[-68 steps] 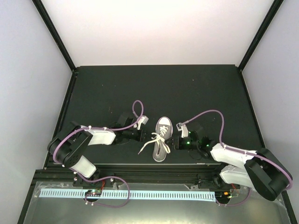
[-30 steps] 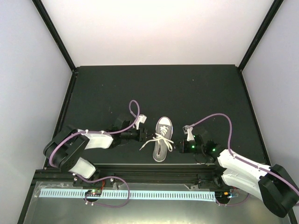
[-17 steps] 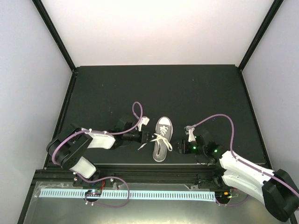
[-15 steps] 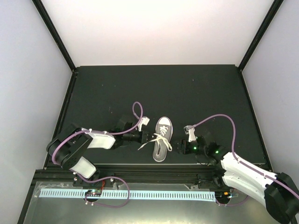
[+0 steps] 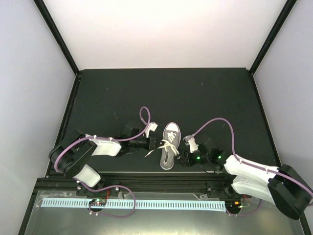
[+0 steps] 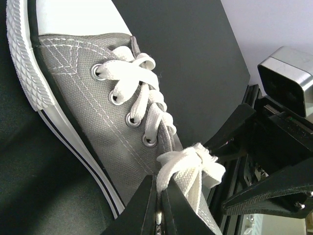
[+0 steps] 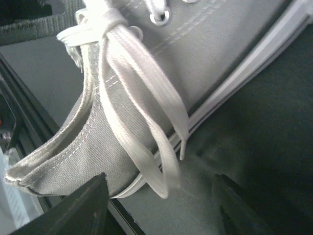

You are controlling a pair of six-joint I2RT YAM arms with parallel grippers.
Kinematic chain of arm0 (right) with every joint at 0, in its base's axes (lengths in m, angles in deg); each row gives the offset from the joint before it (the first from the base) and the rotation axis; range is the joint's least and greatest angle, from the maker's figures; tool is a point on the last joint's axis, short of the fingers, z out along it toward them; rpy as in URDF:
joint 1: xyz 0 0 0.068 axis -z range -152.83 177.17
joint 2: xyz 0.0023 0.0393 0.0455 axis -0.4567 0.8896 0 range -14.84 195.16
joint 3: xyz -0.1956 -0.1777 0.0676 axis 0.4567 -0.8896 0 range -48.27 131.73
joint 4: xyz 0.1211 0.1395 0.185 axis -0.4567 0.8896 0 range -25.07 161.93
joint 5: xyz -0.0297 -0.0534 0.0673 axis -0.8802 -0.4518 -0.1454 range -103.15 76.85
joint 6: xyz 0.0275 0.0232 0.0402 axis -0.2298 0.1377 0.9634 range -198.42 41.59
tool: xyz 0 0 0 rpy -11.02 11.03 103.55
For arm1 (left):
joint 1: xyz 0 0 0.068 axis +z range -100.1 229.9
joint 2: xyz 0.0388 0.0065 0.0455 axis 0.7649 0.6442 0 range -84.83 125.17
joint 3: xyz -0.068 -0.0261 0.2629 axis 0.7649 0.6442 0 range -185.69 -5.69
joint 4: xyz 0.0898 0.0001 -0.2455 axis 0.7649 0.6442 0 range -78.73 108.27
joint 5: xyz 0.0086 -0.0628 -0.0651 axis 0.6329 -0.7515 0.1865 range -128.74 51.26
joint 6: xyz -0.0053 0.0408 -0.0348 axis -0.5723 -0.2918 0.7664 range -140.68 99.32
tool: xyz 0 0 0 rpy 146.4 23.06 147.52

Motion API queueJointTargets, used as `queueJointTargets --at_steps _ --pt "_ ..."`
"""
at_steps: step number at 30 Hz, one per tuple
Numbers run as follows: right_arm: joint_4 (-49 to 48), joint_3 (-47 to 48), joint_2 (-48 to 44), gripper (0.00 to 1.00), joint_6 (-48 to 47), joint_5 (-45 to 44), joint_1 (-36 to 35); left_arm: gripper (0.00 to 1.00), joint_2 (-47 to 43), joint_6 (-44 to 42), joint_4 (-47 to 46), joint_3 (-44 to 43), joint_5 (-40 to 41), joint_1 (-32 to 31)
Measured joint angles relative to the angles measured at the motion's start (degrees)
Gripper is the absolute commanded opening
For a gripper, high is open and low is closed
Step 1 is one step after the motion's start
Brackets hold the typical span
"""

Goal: Tie the shoes

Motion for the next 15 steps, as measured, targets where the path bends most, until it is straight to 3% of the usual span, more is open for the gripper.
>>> queueJointTargets --at_steps 4,6,8,15 --pt "-0.90 1.64 3.04 0.35 -1.53 -0.09 -0.52 0.02 0.00 0.00 0.00 -0.02 0.04 -0.02" --pt "-1.42 1.81 3.65 0.14 -1.79 -0.26 -0.61 0.02 0.00 0.00 0.04 -0.04 0.04 -0.02" --pt "-1.62 1.88 3.96 0.02 -2.62 -0.68 -0.66 0.02 -0.02 -0.04 0.26 -0.13 0.09 -0.02" --pt "1.31 2.01 4.04 0.02 -2.45 -4.92 -0.66 0.02 -0.37 -1.40 4.57 -1.84 2.51 -0.13"
